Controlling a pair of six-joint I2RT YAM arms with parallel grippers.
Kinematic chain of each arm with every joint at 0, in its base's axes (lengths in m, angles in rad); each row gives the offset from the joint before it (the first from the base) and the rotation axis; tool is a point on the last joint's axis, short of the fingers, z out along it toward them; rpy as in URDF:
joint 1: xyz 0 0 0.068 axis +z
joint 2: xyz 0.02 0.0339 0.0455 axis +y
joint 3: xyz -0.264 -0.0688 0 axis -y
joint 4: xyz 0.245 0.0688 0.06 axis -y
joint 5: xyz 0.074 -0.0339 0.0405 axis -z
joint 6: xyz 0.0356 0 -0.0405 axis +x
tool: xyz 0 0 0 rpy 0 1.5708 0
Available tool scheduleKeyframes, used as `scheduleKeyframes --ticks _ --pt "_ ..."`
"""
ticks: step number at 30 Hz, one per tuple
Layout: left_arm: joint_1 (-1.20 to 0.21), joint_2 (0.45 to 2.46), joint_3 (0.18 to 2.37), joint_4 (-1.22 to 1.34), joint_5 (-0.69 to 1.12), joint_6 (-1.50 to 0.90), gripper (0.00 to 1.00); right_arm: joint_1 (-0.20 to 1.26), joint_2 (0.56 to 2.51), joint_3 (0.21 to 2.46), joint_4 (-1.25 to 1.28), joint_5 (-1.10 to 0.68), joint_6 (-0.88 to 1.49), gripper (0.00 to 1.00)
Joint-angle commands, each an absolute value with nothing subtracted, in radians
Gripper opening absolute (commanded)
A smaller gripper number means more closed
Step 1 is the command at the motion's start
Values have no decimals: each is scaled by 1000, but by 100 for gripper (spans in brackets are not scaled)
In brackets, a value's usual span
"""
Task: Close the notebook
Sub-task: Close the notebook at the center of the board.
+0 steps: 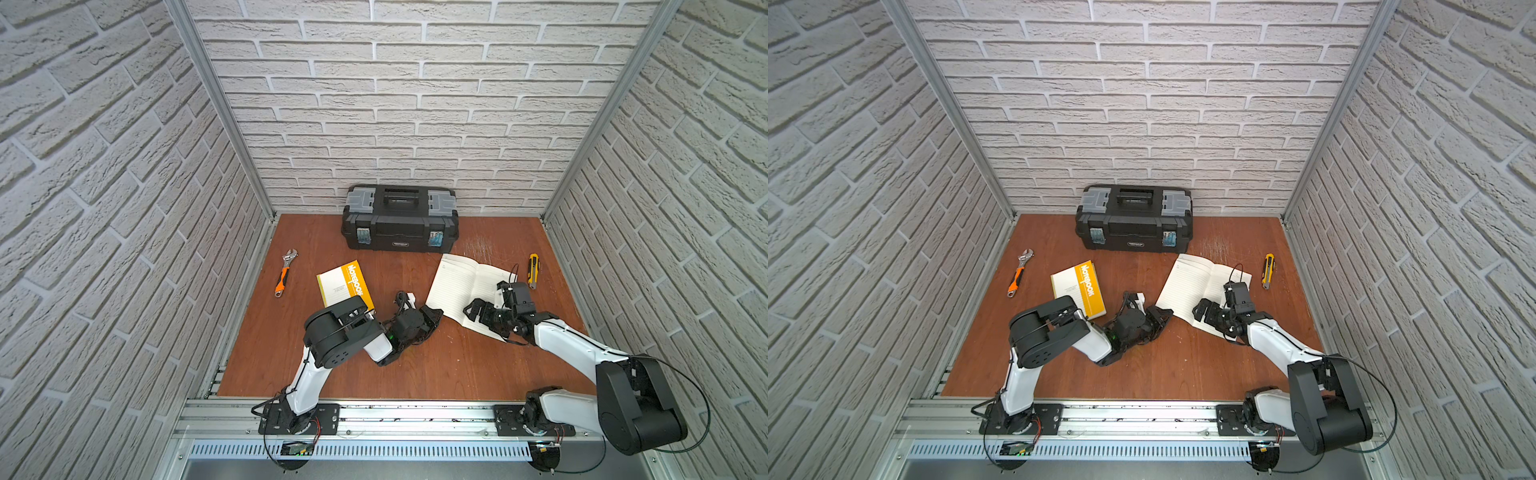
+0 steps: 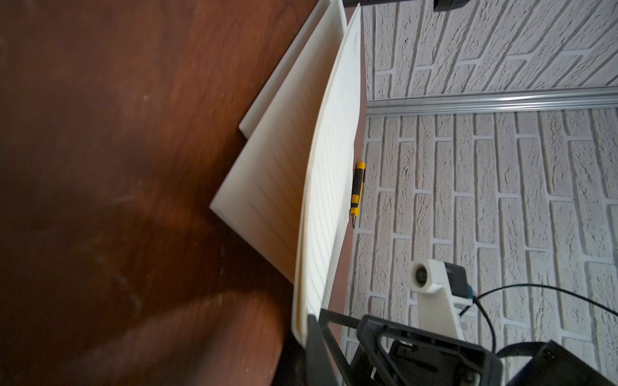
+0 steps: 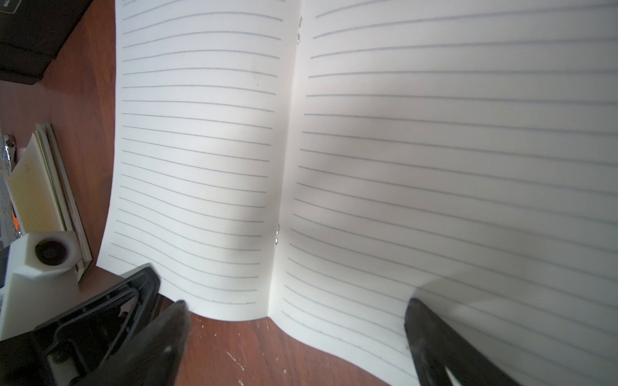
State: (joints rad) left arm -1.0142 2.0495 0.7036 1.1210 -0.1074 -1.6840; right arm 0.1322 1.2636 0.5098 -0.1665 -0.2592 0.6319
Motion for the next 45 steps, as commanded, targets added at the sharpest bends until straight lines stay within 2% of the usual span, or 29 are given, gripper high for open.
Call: scheduleKeyframes --ticks 1,15,45 --pt "-1027 2040 728 1155 -100 -1681 0 125 1257 500 -146 -269 634 100" --pt "-1029 1981 736 1120 -46 -1655 0 125 1079 561 -259 -229 597 100" --pt "-1004 1870 802 1069 33 -1616 0 126 1086 587 -270 -245 596 100"
